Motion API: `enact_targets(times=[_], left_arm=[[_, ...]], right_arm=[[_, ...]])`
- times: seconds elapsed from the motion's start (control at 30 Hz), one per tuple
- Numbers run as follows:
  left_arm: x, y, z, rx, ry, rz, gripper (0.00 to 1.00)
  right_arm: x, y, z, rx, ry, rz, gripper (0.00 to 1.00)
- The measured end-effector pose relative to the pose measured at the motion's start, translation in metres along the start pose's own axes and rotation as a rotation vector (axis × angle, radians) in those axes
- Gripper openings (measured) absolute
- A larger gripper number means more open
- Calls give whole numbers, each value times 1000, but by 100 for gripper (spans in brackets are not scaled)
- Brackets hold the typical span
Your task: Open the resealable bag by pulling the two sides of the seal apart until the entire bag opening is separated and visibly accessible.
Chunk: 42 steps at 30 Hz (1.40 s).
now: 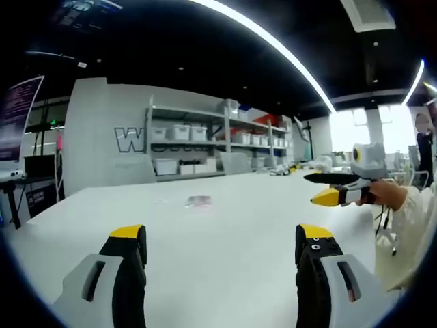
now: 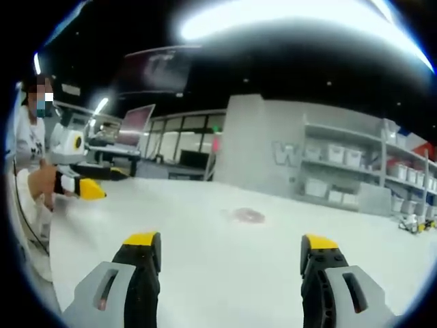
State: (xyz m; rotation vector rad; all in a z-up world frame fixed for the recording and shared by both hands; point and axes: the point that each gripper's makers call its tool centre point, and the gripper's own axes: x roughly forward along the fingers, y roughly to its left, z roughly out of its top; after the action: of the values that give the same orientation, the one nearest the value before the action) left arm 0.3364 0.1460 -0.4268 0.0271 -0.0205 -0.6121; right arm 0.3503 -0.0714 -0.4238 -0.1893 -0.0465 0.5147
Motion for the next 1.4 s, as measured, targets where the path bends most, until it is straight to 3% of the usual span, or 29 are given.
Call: enact_targets(times=[1.4], left_arm=[[0, -1, -3, 2, 5, -4, 88]], right_arm=[[-4, -2, -3, 7, -9, -10, 84]])
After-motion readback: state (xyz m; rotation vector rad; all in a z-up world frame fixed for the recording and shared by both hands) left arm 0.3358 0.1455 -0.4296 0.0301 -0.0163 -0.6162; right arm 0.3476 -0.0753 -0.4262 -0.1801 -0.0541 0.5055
